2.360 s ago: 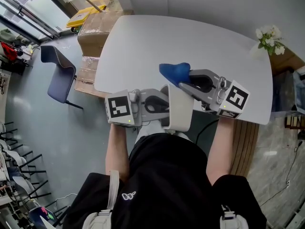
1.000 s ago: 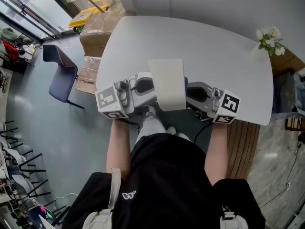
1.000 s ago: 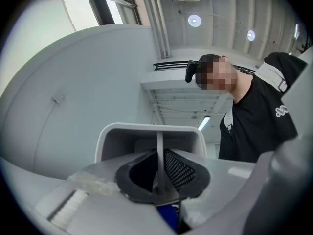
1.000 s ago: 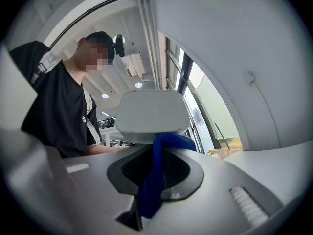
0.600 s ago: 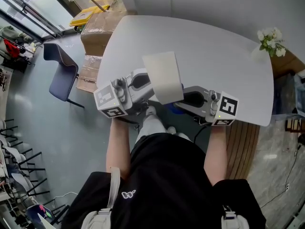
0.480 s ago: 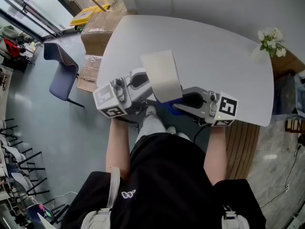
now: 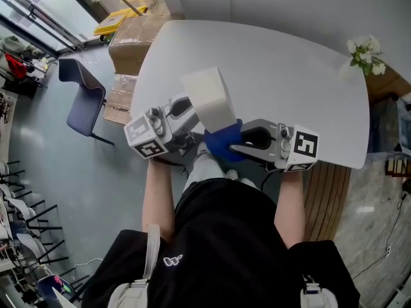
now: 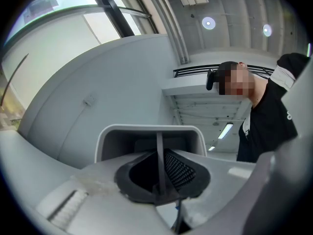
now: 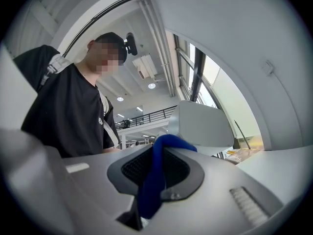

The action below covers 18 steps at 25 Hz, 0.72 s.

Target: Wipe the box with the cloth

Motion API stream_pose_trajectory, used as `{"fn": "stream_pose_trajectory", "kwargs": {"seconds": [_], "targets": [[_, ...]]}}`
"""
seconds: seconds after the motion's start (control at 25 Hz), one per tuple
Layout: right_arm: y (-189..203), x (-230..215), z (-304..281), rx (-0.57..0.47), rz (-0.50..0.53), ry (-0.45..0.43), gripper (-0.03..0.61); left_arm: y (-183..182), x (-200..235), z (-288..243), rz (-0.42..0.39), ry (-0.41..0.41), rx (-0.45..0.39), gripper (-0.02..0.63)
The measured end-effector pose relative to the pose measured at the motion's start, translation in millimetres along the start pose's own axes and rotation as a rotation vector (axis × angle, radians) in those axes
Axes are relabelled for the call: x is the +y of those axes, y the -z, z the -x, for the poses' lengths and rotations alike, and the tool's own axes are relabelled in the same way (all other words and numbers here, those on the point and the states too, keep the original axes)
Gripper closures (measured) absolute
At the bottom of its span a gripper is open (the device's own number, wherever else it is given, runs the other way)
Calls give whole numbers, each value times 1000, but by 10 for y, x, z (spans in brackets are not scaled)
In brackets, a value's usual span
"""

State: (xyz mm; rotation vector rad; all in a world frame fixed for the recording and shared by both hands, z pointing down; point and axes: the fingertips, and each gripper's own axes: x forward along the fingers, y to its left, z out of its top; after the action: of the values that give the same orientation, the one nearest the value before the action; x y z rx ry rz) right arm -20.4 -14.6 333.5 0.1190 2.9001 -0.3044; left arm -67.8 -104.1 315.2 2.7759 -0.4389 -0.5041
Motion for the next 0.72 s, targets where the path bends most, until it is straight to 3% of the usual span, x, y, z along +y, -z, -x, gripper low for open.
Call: {"fn": "stream_pose_trajectory", "kwargs": {"seconds": [0.12,0.28,0.72], "targets": [[-75,24,6,-27,12,-7,526,23,48,31,-1,-17,10,565],[-298,32,13,-115,41,3,526,155,51,75,-27,-19,88,565],[-655,-49,192,-221,129,117,525,325,-121,73,31,102,94,566]]}}
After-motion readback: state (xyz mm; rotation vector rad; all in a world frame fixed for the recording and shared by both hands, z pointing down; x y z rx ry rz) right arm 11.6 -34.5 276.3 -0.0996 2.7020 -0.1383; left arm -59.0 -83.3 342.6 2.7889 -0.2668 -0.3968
